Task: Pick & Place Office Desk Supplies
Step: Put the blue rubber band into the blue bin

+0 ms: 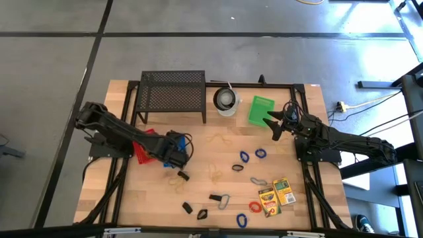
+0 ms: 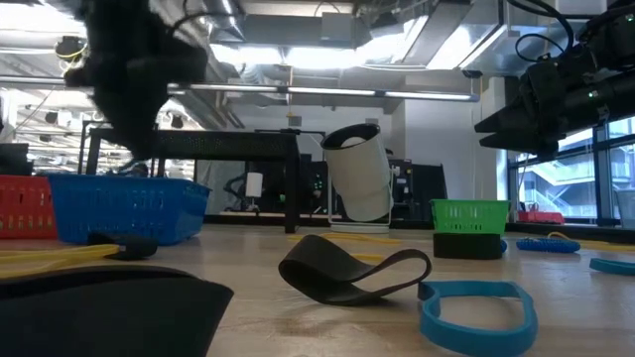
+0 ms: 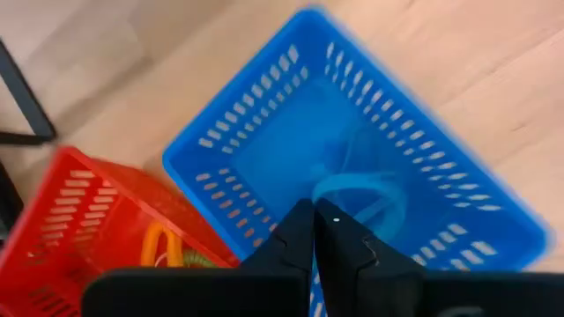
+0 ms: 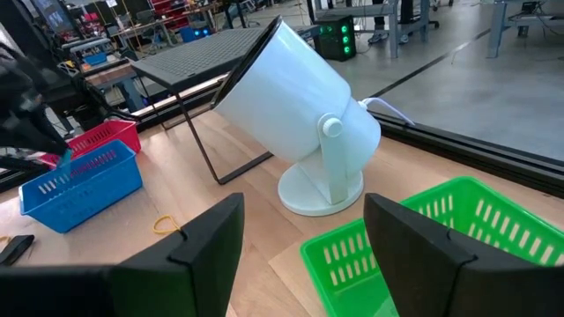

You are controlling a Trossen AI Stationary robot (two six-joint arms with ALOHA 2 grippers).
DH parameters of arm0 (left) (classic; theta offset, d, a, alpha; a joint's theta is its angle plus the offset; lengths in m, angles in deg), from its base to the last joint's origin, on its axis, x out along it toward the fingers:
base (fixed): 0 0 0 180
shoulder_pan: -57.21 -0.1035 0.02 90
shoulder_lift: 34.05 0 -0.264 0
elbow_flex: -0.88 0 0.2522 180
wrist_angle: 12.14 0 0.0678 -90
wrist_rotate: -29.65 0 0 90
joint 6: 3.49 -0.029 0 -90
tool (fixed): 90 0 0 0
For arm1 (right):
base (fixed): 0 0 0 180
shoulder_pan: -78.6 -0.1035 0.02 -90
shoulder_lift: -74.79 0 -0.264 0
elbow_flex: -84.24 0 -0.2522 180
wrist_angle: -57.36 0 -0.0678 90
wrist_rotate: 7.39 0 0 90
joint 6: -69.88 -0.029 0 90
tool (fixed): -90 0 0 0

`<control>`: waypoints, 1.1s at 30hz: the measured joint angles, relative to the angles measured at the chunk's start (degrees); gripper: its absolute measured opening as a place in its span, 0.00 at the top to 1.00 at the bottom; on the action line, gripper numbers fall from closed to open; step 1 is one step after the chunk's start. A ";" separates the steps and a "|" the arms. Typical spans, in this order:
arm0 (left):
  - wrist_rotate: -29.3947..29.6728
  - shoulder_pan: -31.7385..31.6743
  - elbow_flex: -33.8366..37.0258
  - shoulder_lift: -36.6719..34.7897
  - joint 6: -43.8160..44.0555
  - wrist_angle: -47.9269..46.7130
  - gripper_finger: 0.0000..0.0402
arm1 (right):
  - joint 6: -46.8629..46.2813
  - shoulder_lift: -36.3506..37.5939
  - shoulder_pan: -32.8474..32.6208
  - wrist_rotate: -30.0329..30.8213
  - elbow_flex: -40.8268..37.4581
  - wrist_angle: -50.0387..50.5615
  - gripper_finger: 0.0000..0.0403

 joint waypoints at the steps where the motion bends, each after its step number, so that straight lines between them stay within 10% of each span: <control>1: -0.42 -0.12 1.21 0.00 -0.02 1.47 0.99 | 0.01 -0.01 -0.01 0.00 0.00 0.00 0.41; 23: -3.64 -0.15 7.13 0.02 -0.20 10.27 0.99 | 0.00 -0.01 -0.02 0.00 0.00 0.02 0.41; 33: -4.30 -0.15 6.48 0.04 -0.11 10.21 0.79 | 0.01 -0.02 0.00 -0.02 0.00 0.02 0.41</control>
